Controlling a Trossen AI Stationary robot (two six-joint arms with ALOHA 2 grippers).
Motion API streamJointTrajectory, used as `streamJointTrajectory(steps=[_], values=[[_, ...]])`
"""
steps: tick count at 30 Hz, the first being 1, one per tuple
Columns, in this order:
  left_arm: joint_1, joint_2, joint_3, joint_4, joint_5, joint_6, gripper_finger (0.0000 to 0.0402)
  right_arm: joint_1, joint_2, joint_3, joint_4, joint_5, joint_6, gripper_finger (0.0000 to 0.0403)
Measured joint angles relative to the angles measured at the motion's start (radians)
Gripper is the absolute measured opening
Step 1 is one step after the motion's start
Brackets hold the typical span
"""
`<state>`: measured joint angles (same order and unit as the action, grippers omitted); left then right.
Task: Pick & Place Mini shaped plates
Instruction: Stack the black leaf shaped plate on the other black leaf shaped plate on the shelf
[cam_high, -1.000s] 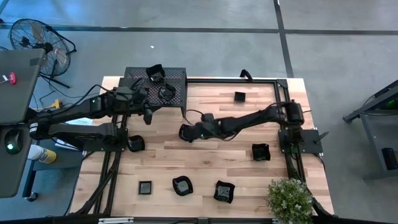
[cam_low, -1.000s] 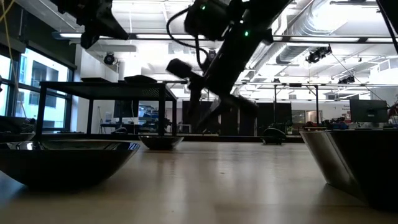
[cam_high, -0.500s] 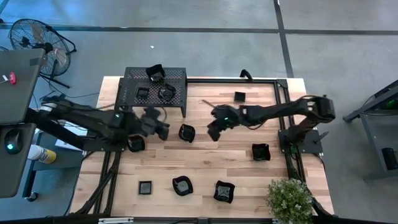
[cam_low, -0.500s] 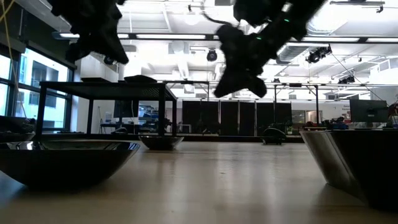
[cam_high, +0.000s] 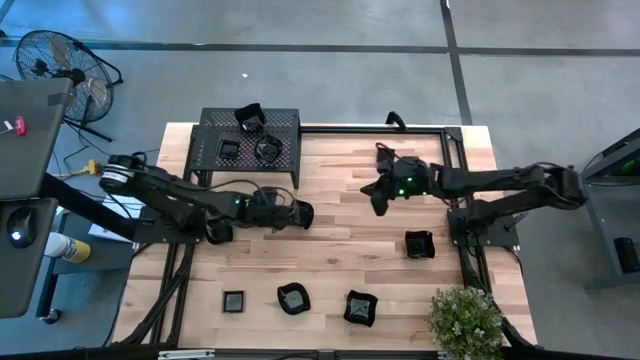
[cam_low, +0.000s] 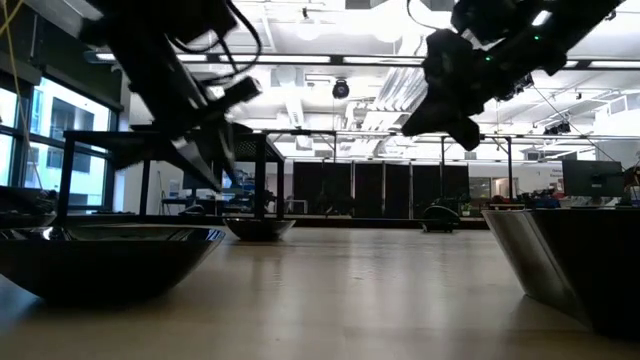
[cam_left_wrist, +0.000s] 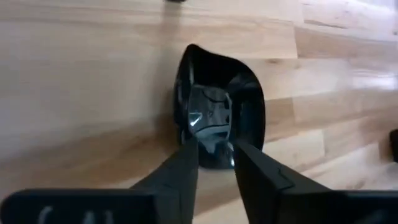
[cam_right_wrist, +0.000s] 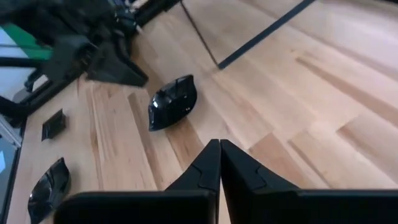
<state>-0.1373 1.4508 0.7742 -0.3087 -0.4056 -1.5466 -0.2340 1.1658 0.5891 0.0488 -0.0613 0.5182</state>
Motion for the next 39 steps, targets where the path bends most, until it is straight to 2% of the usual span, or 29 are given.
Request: streamJointTrajectory(steps=[3,9,19,23,26,33,39], values=[[0.041,0.046,0.000,0.014,0.026,0.016,0.0118,-0.019,-0.039,-0.014,0.002,0.000,-0.005,0.0002],[0.088,0.093,0.000,0.004,0.072,0.028,0.0107,-0.029,-0.063,-0.015,-0.001,0.000,-0.005,0.0002],[0.092,0.103,0.000,-0.002,0.078,0.084,0.0028,-0.029,-0.063,-0.015,-0.002,0.004,-0.027,0.0002],[0.092,0.115,-0.001,0.013,0.101,0.083,0.0014,-0.029,-0.063,-0.015,0.001,0.009,-0.030,0.0004],[0.092,0.120,-0.003,0.013,0.115,0.080,0.0024,-0.029,-0.063,-0.015,0.001,0.011,-0.030,0.0002],[0.092,0.120,-0.001,0.029,0.126,0.091,0.0078,-0.029,-0.062,-0.015,0.006,0.025,-0.029,0.0003],[0.092,0.120,-0.001,0.029,0.120,0.111,0.0076,-0.029,-0.062,-0.015,0.007,0.025,-0.030,0.0004]])
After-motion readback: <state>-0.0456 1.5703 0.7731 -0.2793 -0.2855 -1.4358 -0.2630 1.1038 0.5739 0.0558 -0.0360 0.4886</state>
